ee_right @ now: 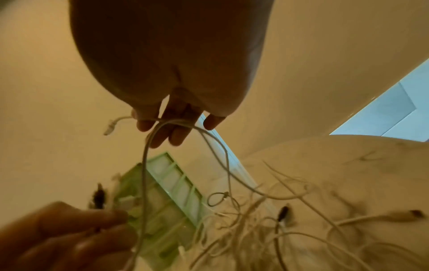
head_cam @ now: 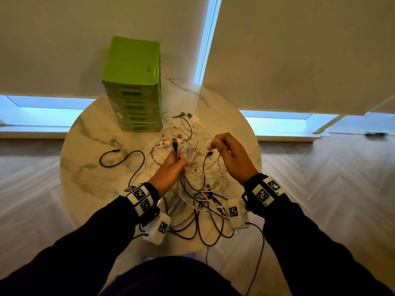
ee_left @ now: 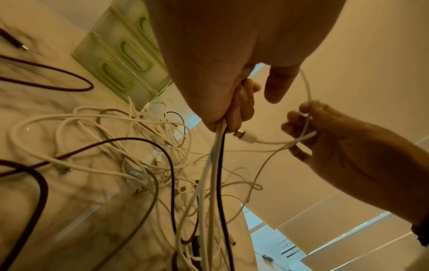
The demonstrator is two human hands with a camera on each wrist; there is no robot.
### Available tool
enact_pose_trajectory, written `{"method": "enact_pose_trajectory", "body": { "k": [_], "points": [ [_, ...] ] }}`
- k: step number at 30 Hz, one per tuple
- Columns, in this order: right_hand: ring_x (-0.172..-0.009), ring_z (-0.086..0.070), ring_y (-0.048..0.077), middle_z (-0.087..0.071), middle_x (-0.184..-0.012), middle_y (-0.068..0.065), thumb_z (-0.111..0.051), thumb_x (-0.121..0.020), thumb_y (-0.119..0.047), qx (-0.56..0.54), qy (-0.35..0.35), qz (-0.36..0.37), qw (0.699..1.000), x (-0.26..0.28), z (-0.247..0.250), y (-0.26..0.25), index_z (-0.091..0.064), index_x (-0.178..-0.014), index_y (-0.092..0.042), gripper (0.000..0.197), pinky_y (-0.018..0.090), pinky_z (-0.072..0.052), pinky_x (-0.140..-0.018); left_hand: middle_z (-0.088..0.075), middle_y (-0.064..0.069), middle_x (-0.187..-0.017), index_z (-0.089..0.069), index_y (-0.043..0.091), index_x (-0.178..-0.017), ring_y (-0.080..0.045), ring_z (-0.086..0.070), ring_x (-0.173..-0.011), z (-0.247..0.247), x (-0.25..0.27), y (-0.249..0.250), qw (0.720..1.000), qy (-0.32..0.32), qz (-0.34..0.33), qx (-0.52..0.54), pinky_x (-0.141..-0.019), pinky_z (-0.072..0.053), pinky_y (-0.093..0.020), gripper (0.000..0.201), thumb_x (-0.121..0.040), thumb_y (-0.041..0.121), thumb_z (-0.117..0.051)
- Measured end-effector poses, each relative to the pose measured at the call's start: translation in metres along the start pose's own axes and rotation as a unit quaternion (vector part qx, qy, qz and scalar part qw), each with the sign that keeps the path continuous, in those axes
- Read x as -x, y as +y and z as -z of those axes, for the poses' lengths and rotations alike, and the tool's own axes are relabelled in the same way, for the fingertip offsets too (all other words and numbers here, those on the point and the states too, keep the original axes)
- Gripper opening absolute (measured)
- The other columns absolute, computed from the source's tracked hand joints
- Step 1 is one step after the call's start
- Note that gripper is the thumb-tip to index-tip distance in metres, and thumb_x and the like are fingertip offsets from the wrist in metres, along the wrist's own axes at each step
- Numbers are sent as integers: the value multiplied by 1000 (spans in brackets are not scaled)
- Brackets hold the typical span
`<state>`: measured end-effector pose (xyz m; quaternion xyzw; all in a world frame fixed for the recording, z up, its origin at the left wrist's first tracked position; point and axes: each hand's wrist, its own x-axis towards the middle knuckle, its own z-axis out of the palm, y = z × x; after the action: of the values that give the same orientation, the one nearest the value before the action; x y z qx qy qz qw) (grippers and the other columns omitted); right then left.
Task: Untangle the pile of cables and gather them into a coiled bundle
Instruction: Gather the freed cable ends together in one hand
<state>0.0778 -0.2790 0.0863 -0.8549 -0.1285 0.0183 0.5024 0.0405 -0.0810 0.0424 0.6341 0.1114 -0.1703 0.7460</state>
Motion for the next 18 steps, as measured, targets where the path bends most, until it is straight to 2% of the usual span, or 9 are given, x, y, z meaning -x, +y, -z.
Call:
{"method": "enact_pose_trajectory", "body": {
  "k": [2,5,7,10,11,13,15,16,18],
  "points": [
    [-85,-65,18,-67,-84,-2,-46,-106,-18,-55,-6,22,998,3,-3,-19,-57,-99,-10,15,30,-51,-85,-39,10,-66,-42,23,-88,-7,-34,-56,-1,2,2,998,-5,-11,57,-61,-30,-27,20,-100,10,-50],
    [-73,-64,16,-65,-74,-2,-48,-106,-22,-6,-40,50,998,11,-18,-29,-57,-99,-19,12,31,-53,-75,-34,9,-68,-42,24,-89,-6,-30,-56,-4,7,11,989,-19,-35,146,-55,-30,-21,18,-87,20,-60],
    [-63,-62,13,-63,-68,-2,-49,-106,-25,37,-50,62,996,17,-31,-27,-58,-98,-23,12,32,-53,-66,-38,9,-71,-44,25,-91,-6,-32,-58,-7,9,14,985,-21,-53,166,-56,-30,-21,18,-87,29,-61],
    [-59,-59,12,-61,-67,-6,-49,-105,-28,49,-44,49,997,26,-49,-27,-59,-96,-27,13,38,-53,-63,-40,10,-70,-46,26,-98,-7,-34,-61,-7,11,14,989,-4,-69,131,-63,-31,-27,26,-93,49,-57],
    [-61,-59,11,-61,-67,-11,-49,-105,-27,48,-40,48,997,28,-53,-26,-59,-95,-26,14,36,-52,-63,-39,9,-69,-47,27,-100,-9,-34,-63,-7,12,13,992,3,-72,105,-65,-31,-29,31,-94,57,-52],
    [-64,-59,4,-61,-70,-24,-49,-105,-24,53,-37,54,996,31,-58,-26,-61,-96,-23,16,21,-47,-64,-40,9,-70,-48,29,-100,-10,-37,-66,-5,14,12,995,11,-80,63,-67,-33,-33,40,-94,68,-40],
    [-65,-59,-2,-60,-72,-33,-49,-106,-23,57,-39,51,996,33,-62,-26,-62,-97,-21,16,15,-40,-68,-40,10,-69,-47,26,-94,-9,-38,-65,-6,16,12,995,20,-94,27,-67,-35,-33,45,-94,69,-34],
    [-66,-59,-2,-61,-72,-33,-48,-106,-24,59,-45,44,996,33,-65,-24,-61,-96,-23,17,18,-40,-69,-40,9,-69,-46,23,-93,-8,-39,-63,-6,16,13,995,27,-99,14,-66,-36,-29,46,-96,66,-32],
    [-65,-59,4,-61,-69,-24,-44,-107,-32,85,-66,29,994,33,-71,-16,-59,-93,-26,21,29,-43,-72,-44,10,-71,-47,20,-97,-1,-45,-59,-4,16,17,994,58,-97,1,-63,-41,-20,45,-101,61,-29]
  ]
}}
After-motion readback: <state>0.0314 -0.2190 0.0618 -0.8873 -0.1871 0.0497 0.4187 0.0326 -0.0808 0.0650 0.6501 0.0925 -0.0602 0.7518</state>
